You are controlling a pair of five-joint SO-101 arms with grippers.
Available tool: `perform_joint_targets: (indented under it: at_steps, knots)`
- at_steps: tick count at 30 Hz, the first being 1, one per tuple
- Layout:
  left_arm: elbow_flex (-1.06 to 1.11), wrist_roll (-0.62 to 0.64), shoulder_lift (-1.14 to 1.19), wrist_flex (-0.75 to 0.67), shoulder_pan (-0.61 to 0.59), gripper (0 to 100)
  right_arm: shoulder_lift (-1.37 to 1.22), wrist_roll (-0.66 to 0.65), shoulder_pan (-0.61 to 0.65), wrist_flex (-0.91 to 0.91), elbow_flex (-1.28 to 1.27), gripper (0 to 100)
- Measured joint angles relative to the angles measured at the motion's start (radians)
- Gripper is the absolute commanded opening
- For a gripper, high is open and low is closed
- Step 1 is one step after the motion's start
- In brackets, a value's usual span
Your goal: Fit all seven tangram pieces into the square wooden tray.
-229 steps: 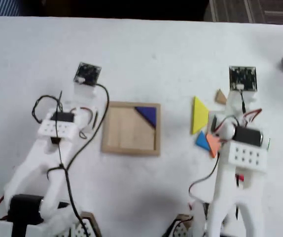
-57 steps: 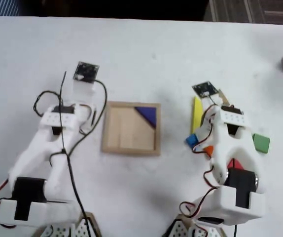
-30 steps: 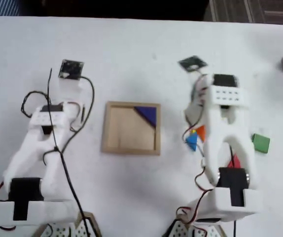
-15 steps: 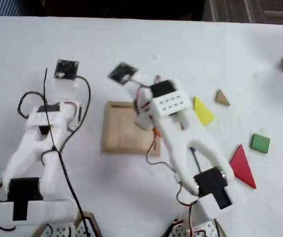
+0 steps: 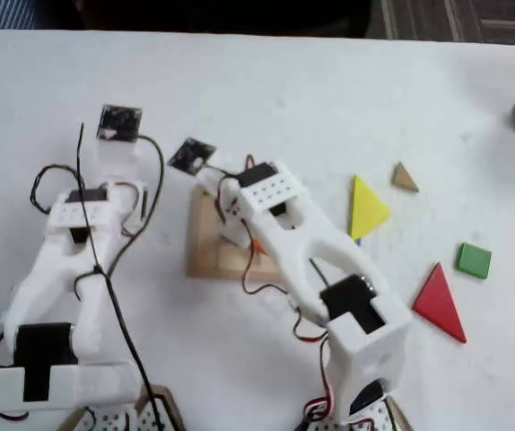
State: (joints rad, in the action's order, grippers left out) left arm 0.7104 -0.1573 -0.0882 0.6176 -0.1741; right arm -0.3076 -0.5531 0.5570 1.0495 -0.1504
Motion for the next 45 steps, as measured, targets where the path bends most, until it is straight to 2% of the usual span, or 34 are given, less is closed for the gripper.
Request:
perform_joint_targets:
  at_steps: [5, 9, 11, 17, 22, 25, 30, 35, 40, 45]
  knots:
    - [-0.003, 0.0, 0.0, 0.0, 0.0, 3, -0.044, 0.0, 0.0, 0.0, 0.061, 7.2]
    - [-0.003, 0.0, 0.0, 0.0, 0.0, 3, -0.086, 0.0, 0.0, 0.032, 0.117, 18.3]
    - [-0.003, 0.0, 0.0, 0.0, 0.0, 3, -0.1, 0.0, 0.0, 0.069, 0.149, 20.9]
    - [-0.003, 0.0, 0.0, 0.0, 0.0, 3, -0.104, 0.0, 0.0, 0.153, 0.184, 18.8]
    - [-0.003, 0.0, 0.0, 0.0, 0.0, 3, 0.005, 0.074, -0.012, 0.241, 0.184, 18.7]
    - [-0.003, 0.0, 0.0, 0.0, 0.0, 3, 0.074, 0.149, -0.077, 0.287, 0.18, 18.7]
    - [-0.003, 0.0, 0.0, 0.0, 0.0, 3, 0.141, 0.295, -0.226, 0.262, 0.078, 16.6]
    - [-0.003, 0.0, 0.0, 0.0, 0.049, 2, 0.18, 0.319, -0.318, 0.247, -0.028, 1.9]
    - [-0.003, 0.0, 0.0, 0.0, 0.058, 2, 0.229, 0.368, -0.445, 0.173, -0.152, 1.6]
    - [-0.003, 0.0, 0.0, 0.0, 0.144, 2, 0.301, 0.417, -0.546, 0.043, -0.308, 1.8]
